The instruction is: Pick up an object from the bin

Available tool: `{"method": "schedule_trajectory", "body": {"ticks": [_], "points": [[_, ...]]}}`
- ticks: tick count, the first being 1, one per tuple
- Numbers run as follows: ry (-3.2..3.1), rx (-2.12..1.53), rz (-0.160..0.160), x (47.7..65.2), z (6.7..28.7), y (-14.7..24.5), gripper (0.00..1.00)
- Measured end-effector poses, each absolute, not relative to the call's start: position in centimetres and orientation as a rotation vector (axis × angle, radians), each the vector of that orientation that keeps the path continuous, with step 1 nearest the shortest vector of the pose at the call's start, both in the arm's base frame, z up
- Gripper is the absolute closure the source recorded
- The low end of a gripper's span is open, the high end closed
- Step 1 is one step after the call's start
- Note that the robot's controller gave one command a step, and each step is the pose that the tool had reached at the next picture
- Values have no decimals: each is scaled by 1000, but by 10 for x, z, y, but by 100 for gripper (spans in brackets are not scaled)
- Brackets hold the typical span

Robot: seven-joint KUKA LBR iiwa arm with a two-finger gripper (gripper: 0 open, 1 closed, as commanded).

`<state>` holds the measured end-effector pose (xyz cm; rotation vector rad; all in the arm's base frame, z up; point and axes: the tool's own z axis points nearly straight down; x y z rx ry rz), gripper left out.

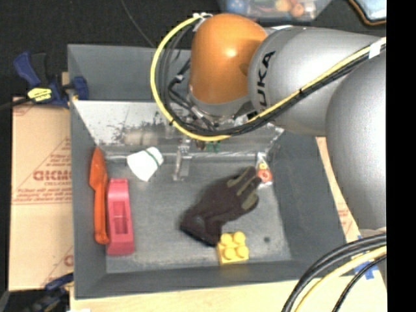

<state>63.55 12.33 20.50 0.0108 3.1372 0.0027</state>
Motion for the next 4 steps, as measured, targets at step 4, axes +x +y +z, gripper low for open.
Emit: {"method": "schedule_trajectory", "body": {"ticks": [4], "points": [[3098,-495,0,538,121,94,0]]}}
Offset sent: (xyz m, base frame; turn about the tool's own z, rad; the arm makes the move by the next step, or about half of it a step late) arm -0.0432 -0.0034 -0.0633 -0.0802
